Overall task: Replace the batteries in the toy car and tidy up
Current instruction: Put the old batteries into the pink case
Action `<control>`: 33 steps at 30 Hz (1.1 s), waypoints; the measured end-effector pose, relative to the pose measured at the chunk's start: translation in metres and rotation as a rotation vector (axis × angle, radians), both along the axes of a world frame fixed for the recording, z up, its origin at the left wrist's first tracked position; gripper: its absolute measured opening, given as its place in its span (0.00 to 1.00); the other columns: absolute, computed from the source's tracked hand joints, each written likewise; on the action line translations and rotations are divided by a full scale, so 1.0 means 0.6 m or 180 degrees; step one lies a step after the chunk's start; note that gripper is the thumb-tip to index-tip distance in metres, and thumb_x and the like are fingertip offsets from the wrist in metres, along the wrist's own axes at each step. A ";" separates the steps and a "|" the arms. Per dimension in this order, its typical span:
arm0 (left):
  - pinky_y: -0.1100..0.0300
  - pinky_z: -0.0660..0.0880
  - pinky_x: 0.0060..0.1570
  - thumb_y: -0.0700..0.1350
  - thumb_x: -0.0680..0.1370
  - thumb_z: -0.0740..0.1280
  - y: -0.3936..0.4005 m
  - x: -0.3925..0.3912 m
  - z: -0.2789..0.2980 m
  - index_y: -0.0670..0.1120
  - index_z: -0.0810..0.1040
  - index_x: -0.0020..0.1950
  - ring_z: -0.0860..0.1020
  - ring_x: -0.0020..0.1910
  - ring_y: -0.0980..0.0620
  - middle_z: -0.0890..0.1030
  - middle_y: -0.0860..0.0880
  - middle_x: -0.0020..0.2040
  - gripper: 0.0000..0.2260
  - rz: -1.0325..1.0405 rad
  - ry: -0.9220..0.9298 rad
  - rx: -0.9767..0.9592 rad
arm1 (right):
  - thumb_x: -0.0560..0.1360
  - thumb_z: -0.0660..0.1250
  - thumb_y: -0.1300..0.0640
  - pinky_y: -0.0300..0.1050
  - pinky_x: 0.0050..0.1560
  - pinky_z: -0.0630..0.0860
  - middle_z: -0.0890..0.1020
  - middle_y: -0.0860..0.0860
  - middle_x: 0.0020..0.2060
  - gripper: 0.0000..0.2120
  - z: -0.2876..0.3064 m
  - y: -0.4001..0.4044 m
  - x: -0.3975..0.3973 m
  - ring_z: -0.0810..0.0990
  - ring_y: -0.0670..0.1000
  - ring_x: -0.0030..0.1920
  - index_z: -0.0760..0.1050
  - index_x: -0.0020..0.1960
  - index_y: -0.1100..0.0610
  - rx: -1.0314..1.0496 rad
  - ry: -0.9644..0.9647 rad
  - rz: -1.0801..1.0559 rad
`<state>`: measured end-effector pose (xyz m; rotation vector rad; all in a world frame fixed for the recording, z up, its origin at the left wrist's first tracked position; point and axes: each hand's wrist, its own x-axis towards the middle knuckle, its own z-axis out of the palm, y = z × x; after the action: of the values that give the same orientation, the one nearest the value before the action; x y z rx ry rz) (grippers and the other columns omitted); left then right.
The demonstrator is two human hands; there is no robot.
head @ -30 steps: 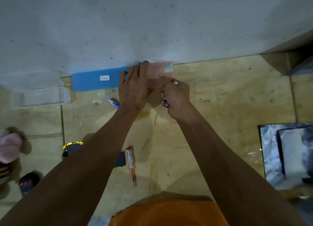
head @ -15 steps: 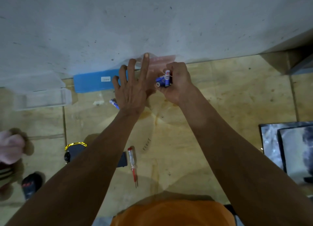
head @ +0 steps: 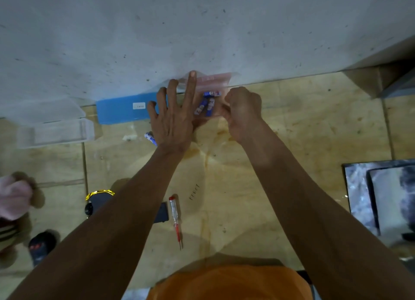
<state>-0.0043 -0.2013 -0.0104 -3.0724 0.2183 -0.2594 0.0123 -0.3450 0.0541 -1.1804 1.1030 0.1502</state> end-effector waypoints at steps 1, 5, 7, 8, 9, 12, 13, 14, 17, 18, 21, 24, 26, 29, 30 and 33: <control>0.38 0.73 0.59 0.61 0.76 0.69 -0.001 0.000 -0.003 0.53 0.56 0.81 0.72 0.67 0.37 0.71 0.40 0.71 0.38 0.0002 -0.0008 -0.0014 | 0.73 0.61 0.62 0.47 0.48 0.80 0.79 0.53 0.41 0.07 -0.006 -0.008 -0.006 0.78 0.53 0.40 0.77 0.47 0.58 -0.0484 -0.0071 0.0225; 0.41 0.72 0.58 0.60 0.74 0.73 -0.003 -0.002 -0.006 0.52 0.59 0.79 0.73 0.65 0.39 0.72 0.41 0.70 0.39 -0.0014 -0.0123 0.0086 | 0.79 0.67 0.57 0.27 0.51 0.74 0.79 0.51 0.59 0.14 -0.025 -0.039 -0.028 0.79 0.47 0.54 0.72 0.64 0.56 -0.2069 -0.1180 0.1309; 0.42 0.72 0.58 0.56 0.74 0.73 -0.003 -0.003 -0.002 0.51 0.63 0.77 0.74 0.65 0.39 0.73 0.42 0.70 0.34 -0.0107 -0.0191 -0.0015 | 0.79 0.69 0.54 0.32 0.54 0.74 0.79 0.52 0.61 0.18 -0.041 -0.048 -0.033 0.78 0.47 0.57 0.73 0.66 0.57 -0.2385 -0.1569 0.1798; 0.42 0.72 0.58 0.54 0.74 0.72 -0.005 -0.004 0.000 0.51 0.66 0.74 0.74 0.65 0.40 0.74 0.43 0.69 0.31 -0.0155 -0.0207 -0.0068 | 0.79 0.69 0.52 0.32 0.53 0.73 0.79 0.52 0.61 0.19 -0.047 -0.053 -0.036 0.78 0.47 0.56 0.74 0.66 0.57 -0.2547 -0.1688 0.2019; 0.43 0.72 0.57 0.53 0.74 0.72 -0.007 -0.004 0.001 0.50 0.68 0.72 0.75 0.64 0.40 0.75 0.44 0.68 0.28 -0.0201 -0.0223 -0.0081 | 0.79 0.69 0.51 0.33 0.51 0.73 0.80 0.53 0.61 0.19 -0.056 -0.060 -0.038 0.78 0.47 0.55 0.76 0.66 0.58 -0.2701 -0.1808 0.2187; 0.43 0.71 0.58 0.57 0.72 0.71 -0.008 -0.005 0.002 0.49 0.73 0.65 0.76 0.61 0.41 0.78 0.47 0.63 0.25 -0.0428 -0.0098 -0.0025 | 0.77 0.71 0.56 0.46 0.50 0.79 0.82 0.57 0.56 0.13 -0.077 -0.078 -0.042 0.81 0.55 0.53 0.80 0.60 0.61 -0.3105 -0.2073 0.2581; 0.43 0.70 0.59 0.58 0.72 0.69 -0.005 -0.005 0.001 0.49 0.74 0.64 0.76 0.60 0.42 0.78 0.48 0.61 0.23 -0.0522 -0.0027 -0.0066 | 0.76 0.72 0.58 0.50 0.50 0.80 0.82 0.57 0.56 0.12 -0.086 -0.080 -0.042 0.82 0.57 0.53 0.82 0.58 0.61 -0.3264 -0.2093 0.2726; 0.43 0.69 0.60 0.58 0.73 0.68 -0.001 -0.005 0.000 0.49 0.76 0.62 0.76 0.59 0.42 0.79 0.48 0.59 0.22 -0.0599 0.0005 -0.0111 | 0.76 0.72 0.58 0.52 0.51 0.81 0.82 0.58 0.56 0.10 -0.094 -0.080 -0.044 0.82 0.60 0.54 0.82 0.56 0.60 -0.3366 -0.2064 0.2859; 0.43 0.70 0.60 0.57 0.73 0.69 0.007 -0.009 -0.007 0.50 0.80 0.58 0.77 0.57 0.42 0.81 0.49 0.57 0.17 -0.0689 -0.0089 -0.0207 | 0.78 0.69 0.55 0.54 0.54 0.80 0.81 0.61 0.59 0.11 -0.107 -0.077 -0.054 0.80 0.64 0.55 0.83 0.56 0.60 -0.3509 -0.1979 0.3244; 0.42 0.70 0.60 0.57 0.74 0.69 0.006 -0.010 -0.009 0.50 0.80 0.58 0.77 0.57 0.42 0.81 0.49 0.57 0.17 -0.0708 -0.0110 -0.0266 | 0.78 0.68 0.53 0.54 0.55 0.79 0.80 0.61 0.61 0.13 -0.110 -0.077 -0.058 0.78 0.65 0.57 0.82 0.58 0.60 -0.3610 -0.1963 0.3389; 0.41 0.72 0.59 0.60 0.77 0.67 0.010 -0.010 -0.011 0.50 0.80 0.59 0.78 0.58 0.42 0.81 0.48 0.58 0.18 -0.0755 -0.0132 -0.0422 | 0.79 0.62 0.46 0.54 0.55 0.78 0.79 0.61 0.63 0.20 -0.111 -0.073 -0.061 0.76 0.65 0.60 0.81 0.61 0.58 -0.3882 -0.1955 0.3575; 0.39 0.72 0.60 0.60 0.78 0.67 0.019 -0.003 -0.010 0.52 0.79 0.61 0.77 0.59 0.41 0.80 0.49 0.60 0.17 -0.0761 -0.0002 -0.0403 | 0.78 0.63 0.48 0.57 0.52 0.80 0.79 0.61 0.63 0.18 -0.112 -0.066 -0.058 0.77 0.65 0.60 0.80 0.61 0.58 -0.4211 -0.1878 0.3565; 0.40 0.71 0.60 0.59 0.78 0.67 0.017 0.002 -0.008 0.52 0.80 0.61 0.76 0.59 0.40 0.79 0.49 0.61 0.16 -0.0704 0.0179 -0.0366 | 0.77 0.66 0.49 0.59 0.51 0.81 0.78 0.60 0.64 0.18 -0.114 -0.064 -0.057 0.77 0.66 0.61 0.80 0.62 0.57 -0.4325 -0.1801 0.3580; 0.40 0.71 0.60 0.57 0.77 0.69 0.010 0.004 -0.005 0.52 0.81 0.59 0.76 0.59 0.40 0.79 0.49 0.61 0.14 -0.0651 0.0289 -0.0330 | 0.74 0.72 0.50 0.60 0.51 0.78 0.77 0.59 0.65 0.19 -0.113 -0.061 -0.057 0.75 0.65 0.63 0.78 0.63 0.54 -0.4345 -0.1555 0.3696; 0.40 0.70 0.60 0.56 0.77 0.69 0.009 0.004 -0.003 0.52 0.82 0.59 0.76 0.60 0.40 0.79 0.49 0.61 0.14 -0.0641 0.0329 -0.0340 | 0.74 0.73 0.50 0.59 0.51 0.77 0.77 0.58 0.65 0.19 -0.112 -0.059 -0.057 0.75 0.64 0.64 0.78 0.64 0.53 -0.4381 -0.1438 0.3760; 0.39 0.68 0.64 0.54 0.80 0.66 0.002 0.005 0.006 0.51 0.81 0.62 0.73 0.63 0.40 0.77 0.48 0.64 0.13 -0.0564 0.0585 -0.0365 | 0.75 0.71 0.50 0.58 0.53 0.74 0.75 0.55 0.65 0.19 -0.106 -0.054 -0.053 0.71 0.62 0.65 0.76 0.65 0.51 -0.4581 -0.1137 0.4036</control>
<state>-0.0014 -0.1999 -0.0069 -3.1939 0.5020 0.0054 -0.0193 -0.3772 -0.0095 -2.9277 -0.2089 0.0802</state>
